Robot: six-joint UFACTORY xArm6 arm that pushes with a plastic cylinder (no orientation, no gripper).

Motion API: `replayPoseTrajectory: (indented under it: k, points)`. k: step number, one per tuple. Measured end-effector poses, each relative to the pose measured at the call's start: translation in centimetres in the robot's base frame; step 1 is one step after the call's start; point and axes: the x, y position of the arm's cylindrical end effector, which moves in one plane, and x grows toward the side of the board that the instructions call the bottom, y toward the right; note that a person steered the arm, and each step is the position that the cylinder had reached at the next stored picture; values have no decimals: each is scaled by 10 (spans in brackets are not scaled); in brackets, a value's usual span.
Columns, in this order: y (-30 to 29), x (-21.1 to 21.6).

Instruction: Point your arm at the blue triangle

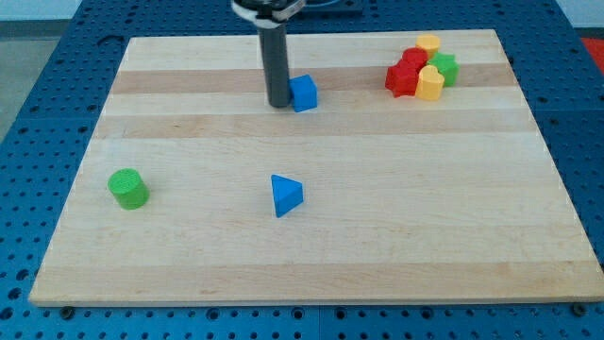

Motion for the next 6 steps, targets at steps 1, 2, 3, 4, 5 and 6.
replayPoseTrajectory:
  k: [1,2,3,4,5,6]
  points:
    - [35,-19]
    - [74,-19]
    - [99,-11]
    - [93,54]
    - [98,125]
    - [85,197]
